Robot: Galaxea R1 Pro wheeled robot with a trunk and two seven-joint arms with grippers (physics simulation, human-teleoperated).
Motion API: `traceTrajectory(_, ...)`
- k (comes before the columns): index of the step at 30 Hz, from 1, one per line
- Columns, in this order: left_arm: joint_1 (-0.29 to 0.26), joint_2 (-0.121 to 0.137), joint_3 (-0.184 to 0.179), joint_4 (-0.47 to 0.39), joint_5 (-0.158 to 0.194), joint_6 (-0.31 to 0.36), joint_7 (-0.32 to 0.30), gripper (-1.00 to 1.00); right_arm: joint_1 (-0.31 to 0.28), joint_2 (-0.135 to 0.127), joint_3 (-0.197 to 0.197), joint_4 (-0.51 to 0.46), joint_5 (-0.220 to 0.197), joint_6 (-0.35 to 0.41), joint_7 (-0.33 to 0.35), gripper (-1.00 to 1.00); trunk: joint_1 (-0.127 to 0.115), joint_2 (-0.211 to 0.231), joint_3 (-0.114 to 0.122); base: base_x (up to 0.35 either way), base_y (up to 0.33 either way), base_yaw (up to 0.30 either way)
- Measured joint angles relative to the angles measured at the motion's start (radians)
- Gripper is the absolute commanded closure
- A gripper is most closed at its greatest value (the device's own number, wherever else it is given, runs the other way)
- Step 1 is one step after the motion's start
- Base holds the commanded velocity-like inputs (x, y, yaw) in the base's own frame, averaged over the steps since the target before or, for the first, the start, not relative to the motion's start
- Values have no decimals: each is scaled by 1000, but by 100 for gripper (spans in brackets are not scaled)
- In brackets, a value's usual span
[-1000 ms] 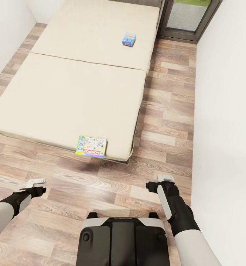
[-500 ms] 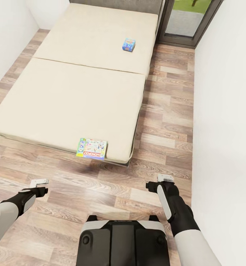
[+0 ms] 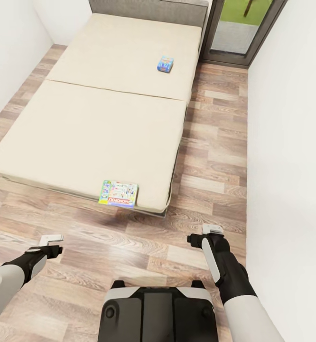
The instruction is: Put all the toys in the child's room - the three board games (two on the bed and one on the table), the two jigsaw puzzles on the table, and the tennis ball on the table - inside the toy box on the table in the child's room.
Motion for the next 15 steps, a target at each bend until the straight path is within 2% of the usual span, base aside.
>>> traceTrajectory(15, 5, -19, -4, -1, 0, -8, 5, -100, 0, 0, -2, 13, 0, -9, 0, -100, 0, 0, 25, 0, 0, 0)
